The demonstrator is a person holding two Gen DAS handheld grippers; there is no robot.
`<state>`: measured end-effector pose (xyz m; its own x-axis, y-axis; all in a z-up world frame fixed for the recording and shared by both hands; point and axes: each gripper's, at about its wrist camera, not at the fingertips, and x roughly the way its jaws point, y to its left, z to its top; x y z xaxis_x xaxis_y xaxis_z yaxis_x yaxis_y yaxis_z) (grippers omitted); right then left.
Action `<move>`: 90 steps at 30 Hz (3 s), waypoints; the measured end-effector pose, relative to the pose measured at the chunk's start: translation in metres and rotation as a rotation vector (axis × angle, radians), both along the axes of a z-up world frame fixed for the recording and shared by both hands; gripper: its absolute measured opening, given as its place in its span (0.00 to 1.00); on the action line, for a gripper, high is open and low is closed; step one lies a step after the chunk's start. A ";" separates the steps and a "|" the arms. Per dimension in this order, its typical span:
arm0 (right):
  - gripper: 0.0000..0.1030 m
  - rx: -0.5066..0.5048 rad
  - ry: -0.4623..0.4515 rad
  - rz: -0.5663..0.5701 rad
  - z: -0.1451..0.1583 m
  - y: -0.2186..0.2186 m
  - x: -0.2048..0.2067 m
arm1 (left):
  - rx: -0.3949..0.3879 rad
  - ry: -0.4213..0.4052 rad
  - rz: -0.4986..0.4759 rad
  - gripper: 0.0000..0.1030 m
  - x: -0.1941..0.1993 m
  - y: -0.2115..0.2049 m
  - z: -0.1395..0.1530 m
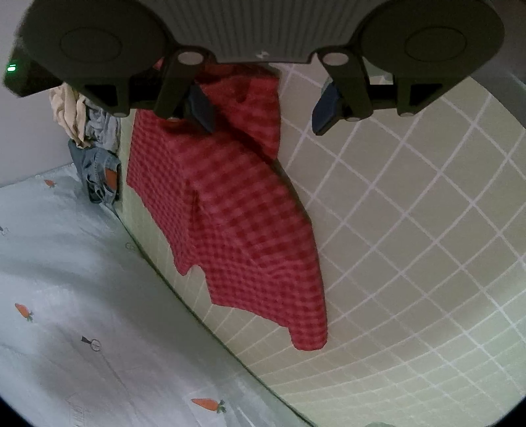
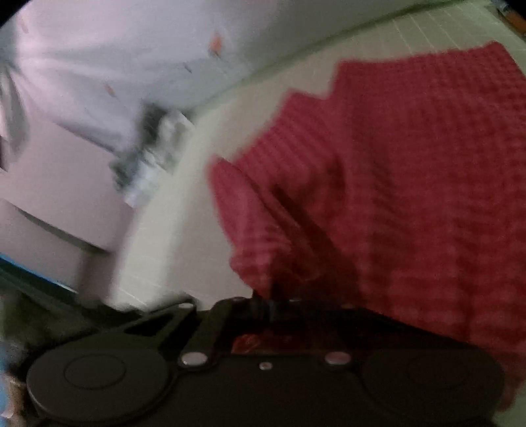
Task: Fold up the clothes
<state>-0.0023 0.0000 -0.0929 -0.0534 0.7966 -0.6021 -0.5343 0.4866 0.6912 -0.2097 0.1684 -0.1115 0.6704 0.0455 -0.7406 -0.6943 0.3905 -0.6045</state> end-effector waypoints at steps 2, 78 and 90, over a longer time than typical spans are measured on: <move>0.02 0.133 0.000 -0.031 0.017 -0.016 0.006 | 0.001 -0.006 -0.008 0.64 0.003 -0.002 0.000; 0.23 -0.210 -0.463 -0.045 0.027 -0.019 -0.008 | 0.032 0.161 -0.283 0.22 0.048 -0.025 -0.031; 0.02 -0.096 -0.548 -0.016 0.020 0.002 0.001 | 0.094 0.141 -0.206 0.22 0.063 0.011 -0.017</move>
<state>-0.0009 0.0018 -0.0731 0.2997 0.7349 -0.6084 -0.7955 0.5445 0.2658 -0.1465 0.1791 -0.1281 0.5629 -0.0080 -0.8265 -0.6692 0.5824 -0.4614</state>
